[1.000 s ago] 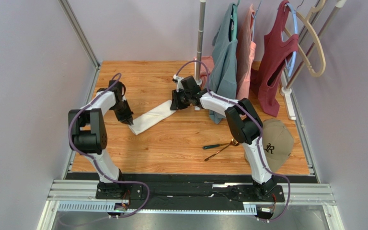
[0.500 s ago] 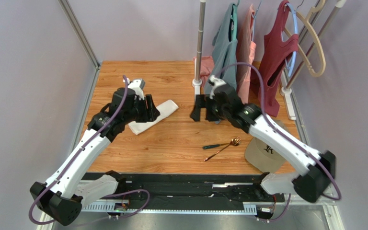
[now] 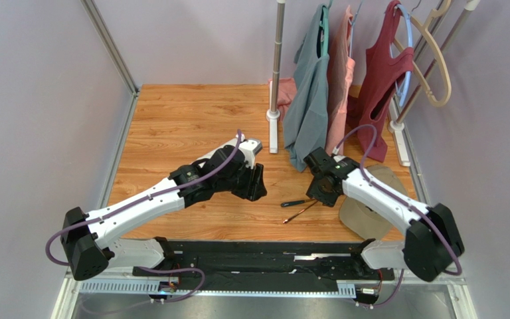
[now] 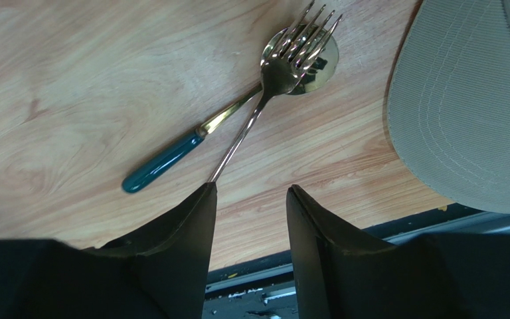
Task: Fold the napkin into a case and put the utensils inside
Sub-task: Pick up the fork from the center of the board.
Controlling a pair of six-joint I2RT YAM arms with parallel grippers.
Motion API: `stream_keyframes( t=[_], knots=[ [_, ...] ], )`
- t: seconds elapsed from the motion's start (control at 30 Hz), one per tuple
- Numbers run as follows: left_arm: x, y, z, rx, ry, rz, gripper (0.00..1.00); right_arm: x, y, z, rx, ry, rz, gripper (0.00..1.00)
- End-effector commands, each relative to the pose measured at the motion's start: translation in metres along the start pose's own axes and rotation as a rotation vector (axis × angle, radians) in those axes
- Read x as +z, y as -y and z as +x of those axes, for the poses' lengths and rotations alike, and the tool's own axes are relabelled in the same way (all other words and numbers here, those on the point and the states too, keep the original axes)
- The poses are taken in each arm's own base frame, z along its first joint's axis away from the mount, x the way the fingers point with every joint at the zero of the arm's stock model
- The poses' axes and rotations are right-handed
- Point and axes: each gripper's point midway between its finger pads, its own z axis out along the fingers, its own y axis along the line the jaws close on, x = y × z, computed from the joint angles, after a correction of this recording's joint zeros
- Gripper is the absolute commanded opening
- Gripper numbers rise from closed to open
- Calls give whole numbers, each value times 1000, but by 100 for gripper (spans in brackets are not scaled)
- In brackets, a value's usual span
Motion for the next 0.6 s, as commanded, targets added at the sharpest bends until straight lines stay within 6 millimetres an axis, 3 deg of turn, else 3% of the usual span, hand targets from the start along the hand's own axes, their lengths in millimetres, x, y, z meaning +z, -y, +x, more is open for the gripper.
stream_keyframes(
  t=[0.0, 0.17, 0.57],
  knots=[
    [0, 21, -1, 38, 20, 70, 56, 13, -4, -9, 41, 4, 105, 47],
    [3, 13, 4, 84, 16, 42, 56, 35, -10, -8, 11, -3, 140, 47],
    [2, 24, -3, 108, 14, 85, 56, 67, -14, 2, 33, -37, 176, 41]
  ],
)
